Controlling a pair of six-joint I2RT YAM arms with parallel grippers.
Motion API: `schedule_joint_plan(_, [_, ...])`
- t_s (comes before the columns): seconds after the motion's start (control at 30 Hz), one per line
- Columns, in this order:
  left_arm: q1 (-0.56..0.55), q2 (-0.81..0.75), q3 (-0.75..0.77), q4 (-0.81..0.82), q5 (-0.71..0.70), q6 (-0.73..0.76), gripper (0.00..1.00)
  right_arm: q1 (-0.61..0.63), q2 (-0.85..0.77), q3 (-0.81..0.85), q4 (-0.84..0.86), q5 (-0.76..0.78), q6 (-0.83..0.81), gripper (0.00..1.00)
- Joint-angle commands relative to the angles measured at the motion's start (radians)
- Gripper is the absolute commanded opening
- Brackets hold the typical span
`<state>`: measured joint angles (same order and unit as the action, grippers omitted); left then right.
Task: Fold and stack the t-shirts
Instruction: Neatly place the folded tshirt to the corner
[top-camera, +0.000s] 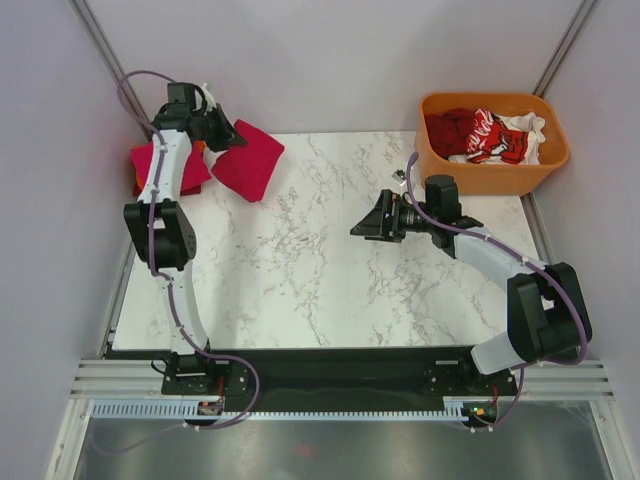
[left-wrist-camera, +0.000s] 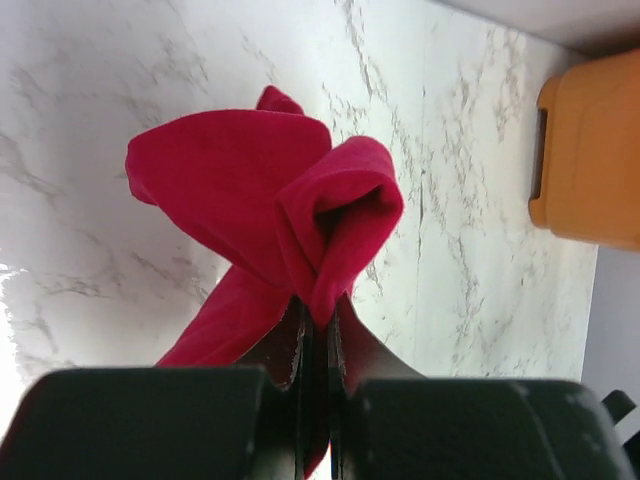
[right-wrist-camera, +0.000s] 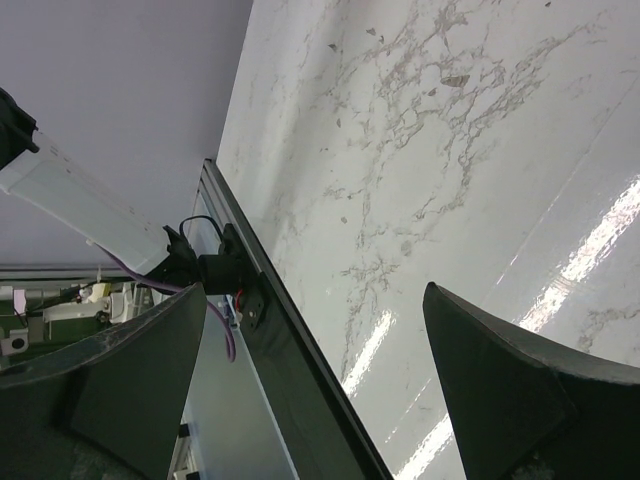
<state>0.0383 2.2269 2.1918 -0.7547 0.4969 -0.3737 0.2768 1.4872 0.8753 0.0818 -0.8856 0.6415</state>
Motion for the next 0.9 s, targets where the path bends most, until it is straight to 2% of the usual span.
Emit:
schedule_joint_plan(0.0, [0.063,0.014,0.158,-0.078,0.034,0.027,0.02,0.001,-0.028,-0.007,0.029,-0.018,-0.008,0.98])
schedule_joint_plan(0.2, [0.159,0.011,0.270,-0.080,0.060,-0.007,0.02,0.001,-0.031,-0.019,0.029,-0.012,-0.008,0.98])
schedule_joint_plan(0.33, [0.242,0.019,0.289,-0.034,0.091,-0.051,0.02,0.002,-0.018,-0.019,0.029,-0.010,-0.008,0.98])
schedule_joint_plan(0.63, [0.380,0.095,0.335,0.009,0.023,-0.076,0.03,0.012,0.027,-0.024,0.024,0.007,-0.019,0.98])
schedule_joint_plan(0.77, [0.437,0.175,0.350,0.034,0.029,-0.096,0.09,0.016,0.050,-0.019,0.021,0.014,-0.025,0.98])
schedule_joint_plan(0.87, [0.472,0.237,0.347,0.071,0.054,-0.143,0.28,0.021,0.067,-0.016,0.012,0.020,-0.034,0.98])
